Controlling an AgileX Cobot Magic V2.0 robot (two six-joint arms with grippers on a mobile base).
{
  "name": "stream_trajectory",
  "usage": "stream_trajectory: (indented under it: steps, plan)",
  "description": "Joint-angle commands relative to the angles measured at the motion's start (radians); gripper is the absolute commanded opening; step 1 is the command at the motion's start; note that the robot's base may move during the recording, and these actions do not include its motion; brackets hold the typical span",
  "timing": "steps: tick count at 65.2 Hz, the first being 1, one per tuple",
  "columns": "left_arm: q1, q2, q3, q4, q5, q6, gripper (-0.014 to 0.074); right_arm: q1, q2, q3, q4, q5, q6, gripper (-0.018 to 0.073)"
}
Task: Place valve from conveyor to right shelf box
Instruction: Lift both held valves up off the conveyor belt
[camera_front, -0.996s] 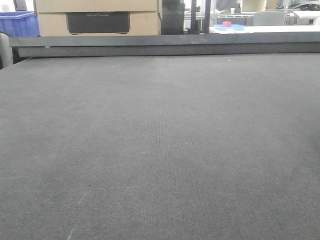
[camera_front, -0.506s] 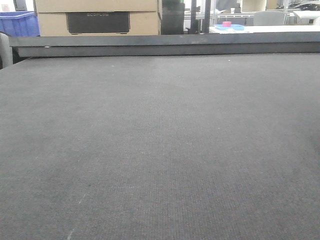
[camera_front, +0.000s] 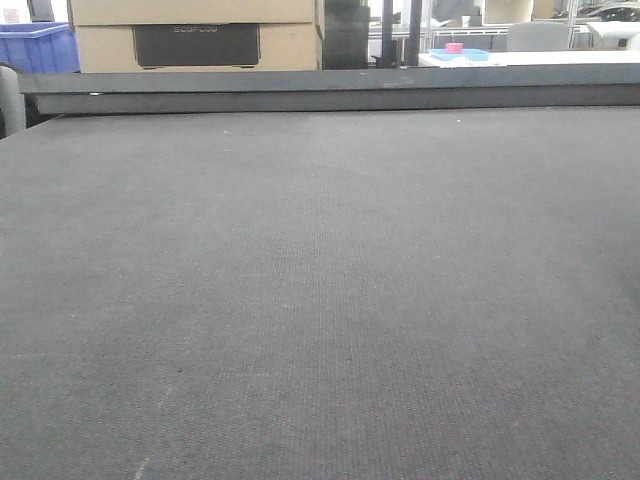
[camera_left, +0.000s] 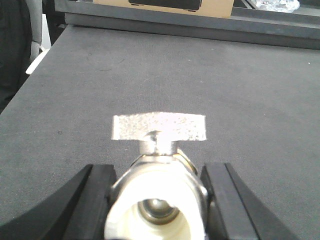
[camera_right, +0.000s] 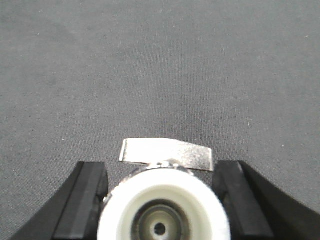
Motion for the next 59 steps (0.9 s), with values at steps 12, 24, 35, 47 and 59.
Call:
stream_trajectory:
  steps: [12, 24, 35, 47, 59]
  plan:
    - [-0.004, -0.010, -0.003, -0.011, -0.055, -0.002, -0.0111, -0.002, -0.012, -0.004, -0.001, -0.069, -0.004, -0.0162]
    - [-0.004, -0.010, -0.003, -0.011, -0.055, -0.002, -0.0111, -0.002, -0.012, -0.004, -0.001, -0.069, -0.004, -0.0162]
    - [-0.004, -0.010, -0.003, -0.011, -0.055, -0.002, -0.0111, -0.002, -0.012, -0.004, -0.001, -0.071, -0.004, -0.0162]
    - [-0.004, -0.010, -0.003, -0.011, -0.055, -0.002, -0.0111, -0.002, -0.012, -0.004, -0.001, -0.071, -0.004, -0.0162]
    - [-0.004, -0.010, -0.003, -0.011, -0.055, -0.002, -0.0111, -0.002, -0.012, -0.004, -0.001, -0.071, -0.004, -0.0162]
